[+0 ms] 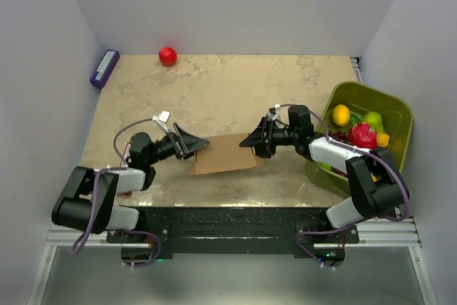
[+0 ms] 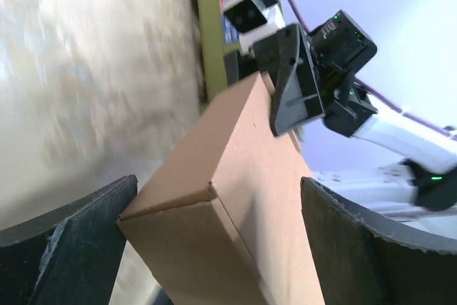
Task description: Fold the paper box
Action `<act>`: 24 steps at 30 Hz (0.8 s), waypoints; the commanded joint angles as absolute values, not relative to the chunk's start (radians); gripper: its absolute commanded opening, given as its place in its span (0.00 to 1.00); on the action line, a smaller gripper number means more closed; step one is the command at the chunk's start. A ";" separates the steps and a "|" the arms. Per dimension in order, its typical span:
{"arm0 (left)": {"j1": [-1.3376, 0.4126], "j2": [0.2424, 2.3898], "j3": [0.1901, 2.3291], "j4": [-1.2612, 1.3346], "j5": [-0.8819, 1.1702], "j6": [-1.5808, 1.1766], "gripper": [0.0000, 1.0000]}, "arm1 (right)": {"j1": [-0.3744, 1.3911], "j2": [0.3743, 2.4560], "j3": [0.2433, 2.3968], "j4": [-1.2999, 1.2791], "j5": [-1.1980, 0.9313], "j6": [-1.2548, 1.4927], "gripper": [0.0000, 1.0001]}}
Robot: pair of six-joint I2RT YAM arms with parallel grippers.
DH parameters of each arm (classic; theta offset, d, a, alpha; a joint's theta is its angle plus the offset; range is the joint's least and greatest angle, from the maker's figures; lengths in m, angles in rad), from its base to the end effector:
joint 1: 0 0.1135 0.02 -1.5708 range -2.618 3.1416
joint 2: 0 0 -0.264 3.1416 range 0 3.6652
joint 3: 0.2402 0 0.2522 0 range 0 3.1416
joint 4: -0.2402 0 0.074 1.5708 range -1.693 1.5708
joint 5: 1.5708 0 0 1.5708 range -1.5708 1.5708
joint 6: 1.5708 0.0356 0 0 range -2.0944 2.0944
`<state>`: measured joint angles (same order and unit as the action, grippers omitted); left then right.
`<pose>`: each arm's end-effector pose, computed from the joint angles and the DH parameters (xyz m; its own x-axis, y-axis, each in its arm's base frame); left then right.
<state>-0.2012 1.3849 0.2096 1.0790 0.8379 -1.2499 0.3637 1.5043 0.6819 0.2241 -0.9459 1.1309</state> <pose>0.2086 -0.0696 0.1606 -0.8445 -0.4757 -0.2461 0.1814 0.1784 -0.9671 0.2621 0.1307 0.1848 -0.9791 0.1937 0.0614 0.1210 0.3126 0.9422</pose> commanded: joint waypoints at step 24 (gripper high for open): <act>-0.202 0.951 0.604 -0.030 0.572 -0.129 1.00 | 0.247 1.523 0.707 0.147 -0.927 1.338 0.00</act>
<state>-0.1921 0.9539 0.5549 0.0650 0.4984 -0.3374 0.2592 1.5055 0.7055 0.1329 -0.9058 1.2636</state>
